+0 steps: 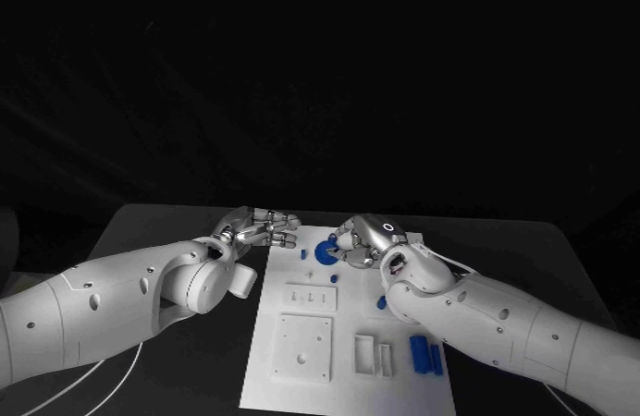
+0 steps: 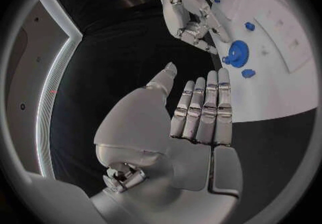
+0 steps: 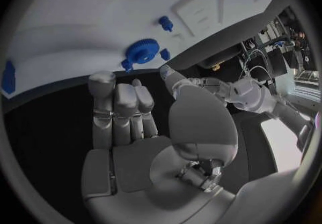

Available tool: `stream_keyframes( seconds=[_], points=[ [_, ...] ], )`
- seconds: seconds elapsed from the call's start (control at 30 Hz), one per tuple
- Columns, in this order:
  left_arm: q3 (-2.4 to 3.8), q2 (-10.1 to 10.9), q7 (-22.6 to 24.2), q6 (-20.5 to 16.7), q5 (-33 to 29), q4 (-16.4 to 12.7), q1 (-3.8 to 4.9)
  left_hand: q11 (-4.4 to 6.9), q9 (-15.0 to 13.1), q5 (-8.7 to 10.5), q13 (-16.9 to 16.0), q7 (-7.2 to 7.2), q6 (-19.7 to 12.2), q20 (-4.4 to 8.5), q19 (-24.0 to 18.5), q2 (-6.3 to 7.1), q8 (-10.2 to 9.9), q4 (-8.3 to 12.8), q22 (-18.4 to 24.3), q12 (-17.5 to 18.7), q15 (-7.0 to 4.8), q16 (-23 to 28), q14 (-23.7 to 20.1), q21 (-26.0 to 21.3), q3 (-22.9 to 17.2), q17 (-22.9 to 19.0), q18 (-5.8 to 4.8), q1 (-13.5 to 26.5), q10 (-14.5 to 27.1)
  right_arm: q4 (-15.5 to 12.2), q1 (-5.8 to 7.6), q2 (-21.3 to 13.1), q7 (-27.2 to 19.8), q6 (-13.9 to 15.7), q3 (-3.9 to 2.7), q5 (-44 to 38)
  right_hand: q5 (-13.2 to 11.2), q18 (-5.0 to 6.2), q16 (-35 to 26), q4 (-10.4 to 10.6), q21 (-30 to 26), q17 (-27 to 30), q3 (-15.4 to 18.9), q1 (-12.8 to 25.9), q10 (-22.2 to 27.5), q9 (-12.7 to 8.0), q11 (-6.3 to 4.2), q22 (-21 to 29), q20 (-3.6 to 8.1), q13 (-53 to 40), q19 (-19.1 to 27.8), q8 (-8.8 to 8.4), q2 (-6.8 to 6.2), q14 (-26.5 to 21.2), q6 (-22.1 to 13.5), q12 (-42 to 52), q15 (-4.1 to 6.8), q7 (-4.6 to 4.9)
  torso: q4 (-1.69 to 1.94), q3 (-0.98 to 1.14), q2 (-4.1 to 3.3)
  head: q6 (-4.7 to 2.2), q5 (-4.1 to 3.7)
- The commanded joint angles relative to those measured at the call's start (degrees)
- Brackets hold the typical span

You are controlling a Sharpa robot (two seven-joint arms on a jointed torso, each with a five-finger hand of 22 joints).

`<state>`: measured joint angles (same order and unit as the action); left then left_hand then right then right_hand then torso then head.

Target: Assemble the parts on the task board

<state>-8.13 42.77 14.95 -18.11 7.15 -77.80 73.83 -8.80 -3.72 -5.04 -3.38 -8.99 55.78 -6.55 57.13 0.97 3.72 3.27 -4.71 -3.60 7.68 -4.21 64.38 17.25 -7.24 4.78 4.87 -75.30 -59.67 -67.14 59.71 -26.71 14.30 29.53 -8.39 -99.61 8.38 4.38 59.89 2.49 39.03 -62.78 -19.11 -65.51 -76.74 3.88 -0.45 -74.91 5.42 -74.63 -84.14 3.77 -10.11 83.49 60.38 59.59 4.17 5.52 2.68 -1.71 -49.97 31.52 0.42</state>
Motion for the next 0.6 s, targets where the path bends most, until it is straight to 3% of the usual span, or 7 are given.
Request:
stream_keyframes(
  seconds=[0.03,0.1,0.2,0.37,0.5,0.6],
  points=[
    [0.06,0.2,0.5,0.7,0.2,-0.1,0.06,-0.09,0.0,-0.31,-0.1,-0.28,-0.2,-0.22,-0.4,-0.28,-0.1,0.3,0.1,0.1,-0.03,-0.1,-0.3,0.1,-0.1,0.0,1.01,-0.3,0.3,-2.7,0.03,-2.7,-2.3,3.4,-1.12,3.3,0.2,-0.04,0.2,-0.6,0.4,0.0,-0.2,-0.9,-0.4,0.0,0.08,-4.9,-0.02,-0.1,-2.9,-0.16,-0.02,0.0,0.3,0.2,0.01,0.06,-0.46,0.15,0.15,-0.14,0.09],
    [0.06,0.4,0.5,0.7,0.2,-0.2,0.06,-0.04,0.0,-0.3,-0.1,-0.27,-0.2,-0.21,-0.3,-0.31,-0.1,0.3,0.0,0.1,-0.06,-0.2,-0.2,0.1,-0.1,0.0,1.01,-0.3,0.2,-3.5,0.03,-4.0,-3.4,3.2,-1.74,4.6,0.1,-0.05,0.2,-1.0,0.4,0.0,-0.3,-1.3,-0.4,0.0,0.08,-4.9,-0.03,-0.1,-2.9,-0.17,0.0,0.0,0.2,0.2,-0.01,0.08,-0.59,0.18,0.18,-0.22,0.11],
    [0.06,0.7,0.7,0.9,0.2,-0.1,0.06,0.15,0.0,-0.32,-0.1,-0.22,-0.1,-0.09,-0.2,-0.42,-0.1,0.4,0.0,0.1,-0.22,-0.3,0.1,0.2,-0.1,0.1,1.02,-0.4,-0.5,-4.8,-0.02,-7.2,-8.0,1.3,-3.26,8.7,0.4,-0.1,0.0,-3.1,0.3,0.1,-0.7,-3.8,-0.4,0.0,0.17,-4.9,-0.13,-0.3,-2.8,-0.16,0.29,0.0,0.2,0.4,-0.1,0.26,-1.05,0.35,0.3,-0.35,0.31],
    [0.06,1.1,1.0,1.3,0.7,0.3,0.06,1.26,0.0,-0.3,-0.1,-0.01,-0.1,0.63,0.8,-0.77,-0.1,0.4,-0.3,0.1,-1.0,-0.8,1.7,0.9,-0.5,0.2,0.87,-0.2,-4.2,-4.7,-0.58,-12.0,-17.2,-3.2,-5.52,17.7,5.1,-0.21,0.0,-7.2,-0.1,-0.1,1.4,-6.3,0.0,-0.1,0.27,-4.9,-0.31,-0.3,-2.4,-0.18,1.74,-0.1,0.4,0.3,-0.29,0.37,-1.63,0.75,0.57,-0.36,0.58],
    [0.06,1.2,1.1,1.9,1.0,0.7,0.06,2.47,0.0,-0.29,-0.1,0.26,0.0,1.69,2.1,-0.86,-0.1,0.3,-0.9,0.1,-2.1,-1.8,4.1,2.2,-1.2,0.6,0.52,-0.1,-8.0,-2.9,-1.41,-14.4,-21.5,-5.9,-6.6,21.5,7.5,-0.31,-0.2,-10.4,0.3,-0.1,3.9,-6.4,0.3,-0.1,0.46,-5.0,-0.45,-0.2,-2.1,-0.2,3.19,-0.2,0.6,0.0,-0.46,0.45,-1.95,1.1,0.75,-0.33,0.64],
    [0.05,1.3,1.2,2.2,1.2,1.0,0.05,3.15,0.0,-0.26,-0.1,0.44,0.1,2.49,3.2,-0.8,-0.1,0.3,-1.5,0.1,-2.92,-2.8,5.9,3.4,-1.8,1.1,0.32,0.0,-10.0,-1.3,-2.03,-15.2,-23.1,-7.2,-6.97,22.9,8.3,-0.29,-0.5,-11.6,0.4,-0.1,4.6,-6.6,0.5,-0.1,0.46,-5.0,-0.44,0.0,-1.9,-0.2,3.7,-0.3,0.7,-0.2,-0.42,0.47,-2.19,1.35,0.82,-0.26,0.69]
  ],
)
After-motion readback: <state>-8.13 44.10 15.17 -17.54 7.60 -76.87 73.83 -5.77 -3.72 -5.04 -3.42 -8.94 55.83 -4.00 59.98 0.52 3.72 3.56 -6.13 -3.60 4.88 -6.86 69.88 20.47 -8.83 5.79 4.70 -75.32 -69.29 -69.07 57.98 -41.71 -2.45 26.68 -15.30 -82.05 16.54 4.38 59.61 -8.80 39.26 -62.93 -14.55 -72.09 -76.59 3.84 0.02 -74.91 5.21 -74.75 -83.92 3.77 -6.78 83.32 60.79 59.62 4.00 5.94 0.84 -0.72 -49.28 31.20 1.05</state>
